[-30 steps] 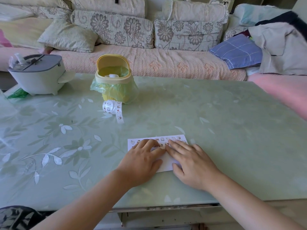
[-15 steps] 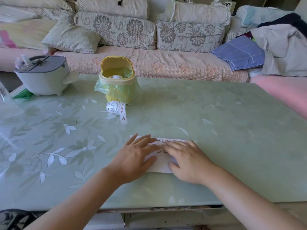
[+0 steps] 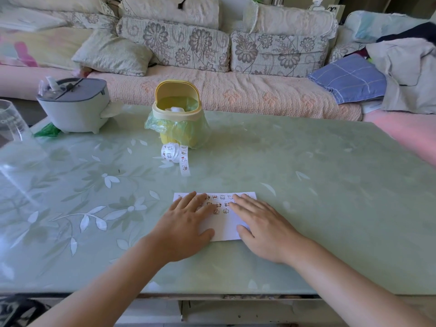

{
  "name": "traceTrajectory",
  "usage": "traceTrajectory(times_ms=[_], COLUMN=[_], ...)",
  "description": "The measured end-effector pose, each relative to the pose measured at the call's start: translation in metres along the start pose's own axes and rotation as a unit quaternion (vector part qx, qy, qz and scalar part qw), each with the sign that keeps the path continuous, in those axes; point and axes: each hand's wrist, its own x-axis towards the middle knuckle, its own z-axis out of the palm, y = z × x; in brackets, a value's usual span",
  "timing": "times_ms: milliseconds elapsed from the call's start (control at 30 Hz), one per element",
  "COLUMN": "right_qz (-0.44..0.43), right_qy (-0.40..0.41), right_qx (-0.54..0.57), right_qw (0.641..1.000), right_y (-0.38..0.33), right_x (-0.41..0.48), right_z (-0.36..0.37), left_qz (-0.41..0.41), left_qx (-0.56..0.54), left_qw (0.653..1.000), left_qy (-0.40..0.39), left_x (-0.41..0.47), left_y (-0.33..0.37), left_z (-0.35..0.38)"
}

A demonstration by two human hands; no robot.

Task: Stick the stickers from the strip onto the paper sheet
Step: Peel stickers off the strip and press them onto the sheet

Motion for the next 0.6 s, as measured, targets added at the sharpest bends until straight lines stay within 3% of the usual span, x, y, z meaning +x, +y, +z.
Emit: traceTrajectory(times_ms=[100,467,600], right_qz=[-0.017,0.018,0.033], right_qy=[-0.009,-0.039,0.023], right_qx=[-0.006,-0.064,-0.054], right_qw=[1.0,0.997,0.998], right_y=[-0.01,-0.007,-0.013], right_x=[0.008,-0.001,0.004], right_z=[0.004,0.01,-0.003], left_qz=[0.041,0.042,0.04], left_qx=[-0.031,-0.007,-0.014], left_qw=[0.998,0.999,0.999], left_qy=[0.041,-0.002,-0.001], left_x=[-0.004,0.0,0.001], left_y=[0.001,0.004,0.005], left_z=[0.001,0.019,0.009])
